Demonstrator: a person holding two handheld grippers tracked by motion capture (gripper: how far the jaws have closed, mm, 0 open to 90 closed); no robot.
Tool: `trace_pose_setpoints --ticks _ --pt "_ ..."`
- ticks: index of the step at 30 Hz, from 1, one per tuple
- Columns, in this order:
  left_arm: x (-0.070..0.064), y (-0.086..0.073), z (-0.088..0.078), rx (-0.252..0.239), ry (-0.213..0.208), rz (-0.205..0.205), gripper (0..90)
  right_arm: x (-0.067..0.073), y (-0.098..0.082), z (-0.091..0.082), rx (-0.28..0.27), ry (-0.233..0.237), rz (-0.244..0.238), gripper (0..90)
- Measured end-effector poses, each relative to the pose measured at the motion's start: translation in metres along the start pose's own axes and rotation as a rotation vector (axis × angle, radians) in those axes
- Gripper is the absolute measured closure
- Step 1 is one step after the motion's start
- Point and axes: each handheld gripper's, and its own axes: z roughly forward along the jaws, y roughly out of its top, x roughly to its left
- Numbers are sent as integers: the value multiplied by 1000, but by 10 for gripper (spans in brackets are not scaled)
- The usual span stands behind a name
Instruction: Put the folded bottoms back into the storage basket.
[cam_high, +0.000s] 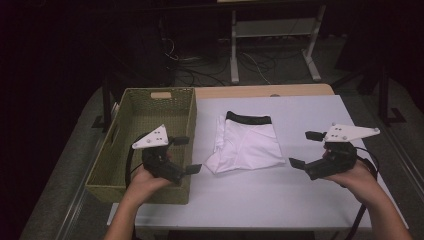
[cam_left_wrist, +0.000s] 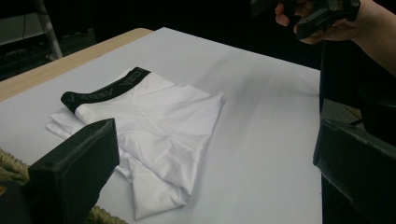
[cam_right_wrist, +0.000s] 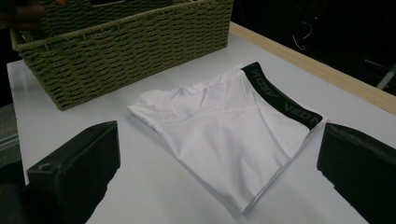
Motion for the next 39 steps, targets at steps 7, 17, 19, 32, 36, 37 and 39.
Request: trace_pose_setpoints --ticks 7,17,19,32,36,37,39 --pt "0 0 0 -6 1 4 2 0 -2 0 7 -4 2 0" --pt "0 0 -1 -14 -2 2 2 0 -6 3 19 -19 14 0" --pt "0 0 -1 -15 -3 4 2 -1 -7 3 20 -22 18 0" --pt "0 -1 -2 -19 -4 1 2 -3 -17 5 29 -28 32 0" --pt "0 -1 -2 -20 -4 3 2 -4 -20 6 33 -31 39 0" --pt "0 -1 -2 -21 -6 4 2 -4 -21 6 34 -32 42 0" --pt "0 -1 -2 -21 -5 4 2 -4 -22 7 35 -35 41 0"
